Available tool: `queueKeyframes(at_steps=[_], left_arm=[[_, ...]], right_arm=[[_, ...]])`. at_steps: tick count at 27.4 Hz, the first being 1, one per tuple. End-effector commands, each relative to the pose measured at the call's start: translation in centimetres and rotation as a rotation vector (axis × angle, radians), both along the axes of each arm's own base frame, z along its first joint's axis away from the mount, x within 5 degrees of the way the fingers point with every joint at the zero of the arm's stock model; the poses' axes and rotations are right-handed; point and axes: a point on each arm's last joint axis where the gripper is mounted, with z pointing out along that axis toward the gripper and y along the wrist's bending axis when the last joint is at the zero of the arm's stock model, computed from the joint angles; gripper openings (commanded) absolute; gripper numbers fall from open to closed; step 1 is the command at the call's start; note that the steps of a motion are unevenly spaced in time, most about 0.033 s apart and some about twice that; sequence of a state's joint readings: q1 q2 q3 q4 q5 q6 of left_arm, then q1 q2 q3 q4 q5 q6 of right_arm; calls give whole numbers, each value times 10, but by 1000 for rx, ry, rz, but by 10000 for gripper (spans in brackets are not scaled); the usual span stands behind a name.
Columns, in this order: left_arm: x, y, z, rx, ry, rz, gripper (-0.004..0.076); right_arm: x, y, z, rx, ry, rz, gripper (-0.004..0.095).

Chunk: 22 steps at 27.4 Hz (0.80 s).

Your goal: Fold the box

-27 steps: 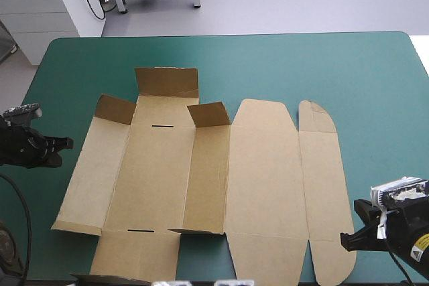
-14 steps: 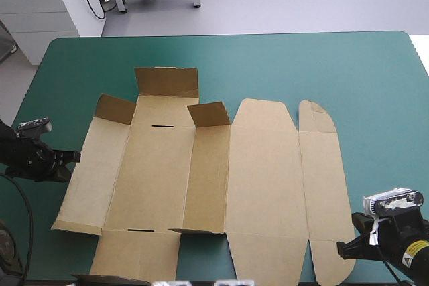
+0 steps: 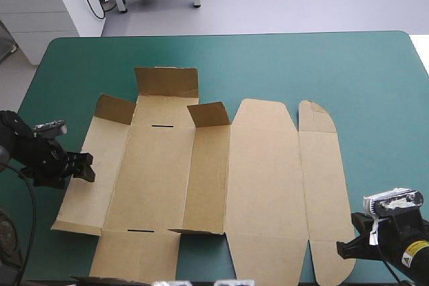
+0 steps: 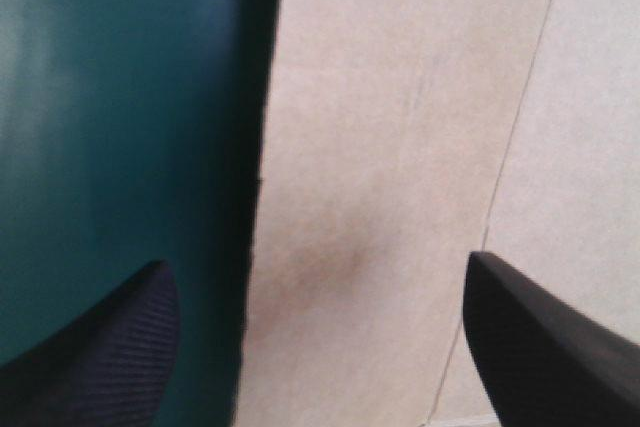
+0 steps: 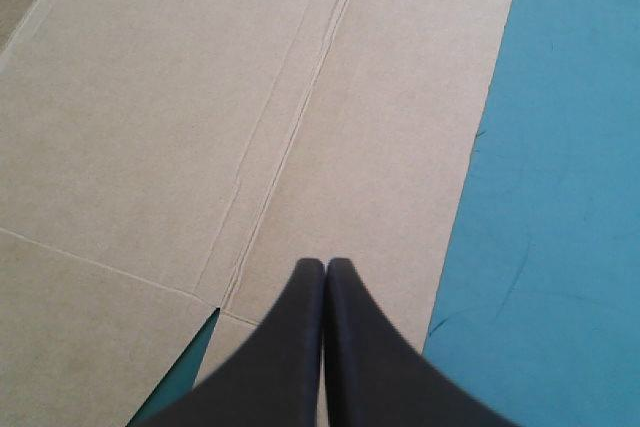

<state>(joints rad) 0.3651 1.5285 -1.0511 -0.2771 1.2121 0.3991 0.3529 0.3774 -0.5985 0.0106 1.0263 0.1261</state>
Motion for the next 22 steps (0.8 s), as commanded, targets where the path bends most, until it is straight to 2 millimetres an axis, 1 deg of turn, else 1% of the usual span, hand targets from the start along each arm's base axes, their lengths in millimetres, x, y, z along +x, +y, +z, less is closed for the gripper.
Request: queueKeyframes(at_steps=[1,2,3,5,7,10,11,12,18,22], left_arm=[[-3,-14,-2,-118,66,3,560],[-2,-16,-3,-144,63,13,554],[0,-18,-3,-168,56,22,530],[1,-20,-1,-202,43,36,448],[2,-21,-1,-215,38,41,347],[2,-21,-1,-216,45,55,137],[2,-22,-1,-224,45,65,53],[3,-23,0,-238,40,66,-6],[5,-27,3,-295,14,78,1],[14,-29,15,-281,-40,46,-8]], right_arm=[[4,1,11,22,-69,-7,-21],[4,1,11,22,-69,-7,-21],[4,1,11,22,-69,-7,-21],[4,1,11,24,-68,-6,-21],[4,1,11,24,-68,-6,-21],[4,1,11,24,-68,-6,-21],[4,1,11,24,-68,-6,-21],[4,1,11,24,-68,-6,-21],[4,1,11,24,-68,-6,-21],[4,1,11,24,-68,-6,-21]])
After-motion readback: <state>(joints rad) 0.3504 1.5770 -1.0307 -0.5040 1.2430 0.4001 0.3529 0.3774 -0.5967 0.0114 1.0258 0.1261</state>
